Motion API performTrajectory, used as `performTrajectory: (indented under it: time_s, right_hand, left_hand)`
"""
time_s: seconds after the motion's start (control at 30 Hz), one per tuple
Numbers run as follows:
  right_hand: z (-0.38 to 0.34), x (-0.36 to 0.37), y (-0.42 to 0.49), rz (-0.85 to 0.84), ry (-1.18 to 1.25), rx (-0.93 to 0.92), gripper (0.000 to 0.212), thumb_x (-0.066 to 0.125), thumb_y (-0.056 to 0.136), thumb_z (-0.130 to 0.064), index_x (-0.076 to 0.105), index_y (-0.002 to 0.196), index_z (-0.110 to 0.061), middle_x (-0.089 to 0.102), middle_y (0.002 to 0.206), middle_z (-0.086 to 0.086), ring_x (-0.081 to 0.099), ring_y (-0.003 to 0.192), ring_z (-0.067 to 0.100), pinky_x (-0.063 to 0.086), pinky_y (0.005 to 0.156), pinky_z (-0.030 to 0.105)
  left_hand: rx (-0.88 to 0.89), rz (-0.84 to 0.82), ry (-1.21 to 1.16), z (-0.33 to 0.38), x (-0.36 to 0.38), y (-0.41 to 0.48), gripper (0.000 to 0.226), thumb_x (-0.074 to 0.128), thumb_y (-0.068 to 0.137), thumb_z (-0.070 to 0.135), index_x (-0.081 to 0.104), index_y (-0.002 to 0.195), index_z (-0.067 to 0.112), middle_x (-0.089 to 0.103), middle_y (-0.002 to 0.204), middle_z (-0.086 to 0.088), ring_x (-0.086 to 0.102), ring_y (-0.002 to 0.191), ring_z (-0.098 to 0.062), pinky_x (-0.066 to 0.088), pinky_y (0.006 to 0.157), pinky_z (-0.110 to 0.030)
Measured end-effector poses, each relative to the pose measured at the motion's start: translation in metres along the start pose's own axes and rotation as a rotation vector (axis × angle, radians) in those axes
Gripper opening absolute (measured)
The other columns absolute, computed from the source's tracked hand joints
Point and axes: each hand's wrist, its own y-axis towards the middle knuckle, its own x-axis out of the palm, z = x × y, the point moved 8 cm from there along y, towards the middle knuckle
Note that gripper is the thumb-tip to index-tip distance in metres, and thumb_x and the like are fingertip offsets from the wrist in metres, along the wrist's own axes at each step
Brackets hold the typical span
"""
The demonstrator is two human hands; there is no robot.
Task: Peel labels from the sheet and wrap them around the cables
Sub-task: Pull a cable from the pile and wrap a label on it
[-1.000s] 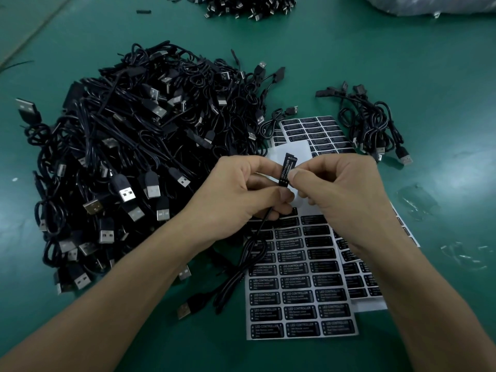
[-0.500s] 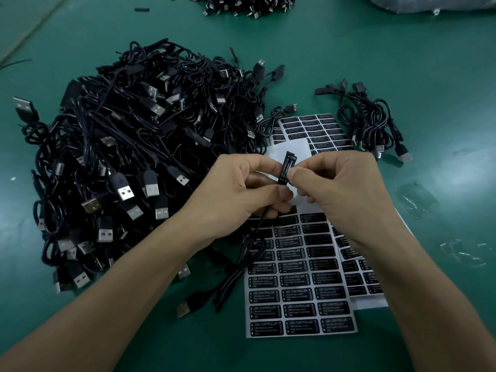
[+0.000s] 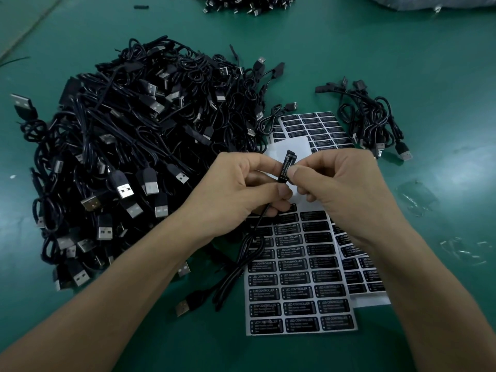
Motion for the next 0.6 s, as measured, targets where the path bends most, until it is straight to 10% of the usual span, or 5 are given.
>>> performTrajectory:
  time_s: [0.3,0.6]
  right_hand:
    - [-0.004,0.000,-0.003,0.043,-0.030,-0.012,0.005,0.071,0.074,-0.035,0.076,0.073,-0.034,0.068,0.061,0.004,0.055,0.054,0.014,0.054,0.057,0.049]
    - [-0.011,-0.004,-0.008,0.111,-0.189,-0.074,0.026,0.082,0.076,-0.037,0.069,0.058,-0.023,0.064,0.053,-0.016,0.054,0.047,-0.002,0.039,0.043,0.011]
  left_hand:
    - [-0.006,0.027,0.008,0.003,0.000,-0.002,0.007,0.069,0.092,0.004,0.071,0.095,0.010,0.077,0.081,-0.012,0.076,0.072,-0.019,0.061,0.065,-0.024]
    - [-0.015,0.048,0.069,-0.003,-0.001,0.000,0.012,0.062,0.095,-0.001,0.072,0.093,0.006,0.077,0.079,-0.013,0.074,0.067,-0.018,0.060,0.062,-0.023]
